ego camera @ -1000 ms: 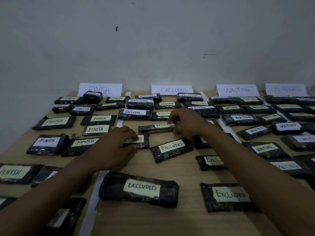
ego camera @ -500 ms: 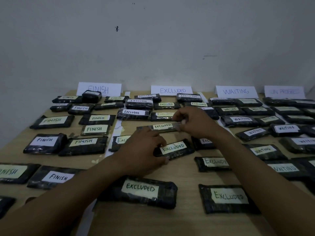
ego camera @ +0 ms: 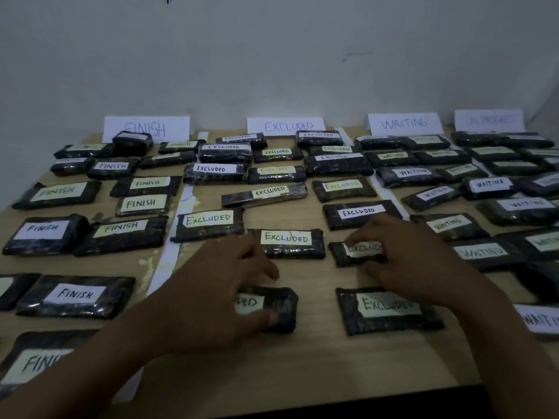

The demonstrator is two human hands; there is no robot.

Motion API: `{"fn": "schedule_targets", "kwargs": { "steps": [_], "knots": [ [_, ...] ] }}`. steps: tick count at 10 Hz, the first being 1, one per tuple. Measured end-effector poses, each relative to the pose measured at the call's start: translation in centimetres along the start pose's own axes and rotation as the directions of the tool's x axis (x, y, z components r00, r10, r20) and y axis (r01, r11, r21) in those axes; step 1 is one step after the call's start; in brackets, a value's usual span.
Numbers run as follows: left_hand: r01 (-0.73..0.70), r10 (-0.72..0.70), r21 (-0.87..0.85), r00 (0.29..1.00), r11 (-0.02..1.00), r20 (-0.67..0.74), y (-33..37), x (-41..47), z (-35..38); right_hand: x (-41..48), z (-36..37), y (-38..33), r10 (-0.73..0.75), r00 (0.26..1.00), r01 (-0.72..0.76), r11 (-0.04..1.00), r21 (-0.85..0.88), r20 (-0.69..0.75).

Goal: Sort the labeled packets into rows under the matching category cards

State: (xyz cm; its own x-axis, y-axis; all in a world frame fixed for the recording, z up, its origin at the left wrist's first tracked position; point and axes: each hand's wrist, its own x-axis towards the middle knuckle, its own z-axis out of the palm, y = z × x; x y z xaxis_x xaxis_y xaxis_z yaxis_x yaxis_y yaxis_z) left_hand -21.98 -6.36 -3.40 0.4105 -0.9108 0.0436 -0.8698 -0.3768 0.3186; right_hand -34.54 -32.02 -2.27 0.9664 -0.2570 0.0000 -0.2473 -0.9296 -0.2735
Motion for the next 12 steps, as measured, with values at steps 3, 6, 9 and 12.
{"fn": "schedule_targets", "kwargs": {
  "steps": [3,6,9,12],
  "knots": [
    [0.034,-0.032,-0.019,0.997,0.999,0.077,0.6,-0.7,0.9,-0.7,1.1,0.3,0.013,0.99,0.012,0.983,0.182,-0.137],
    [0.009,-0.006,-0.069,0.999,0.998,0.043,0.9,-0.1,0.2,-3.8,2.3,-0.4,-0.155,0.977,0.195,0.927,0.32,-0.148],
    [0.084,-0.134,-0.166,0.938,0.983,-0.32,-2.6,7.9,-2.6,-3.2,2.2,0.7,-0.087,0.944,0.217,0.89,0.4,-0.319],
    [-0.163,0.075,-0.25,0.941,0.954,-0.33,1.7,11.1,-6.0,-0.3,-1.9,-1.0,-0.003,0.888,0.214,0.888,0.407,-0.459]
  ]
}}
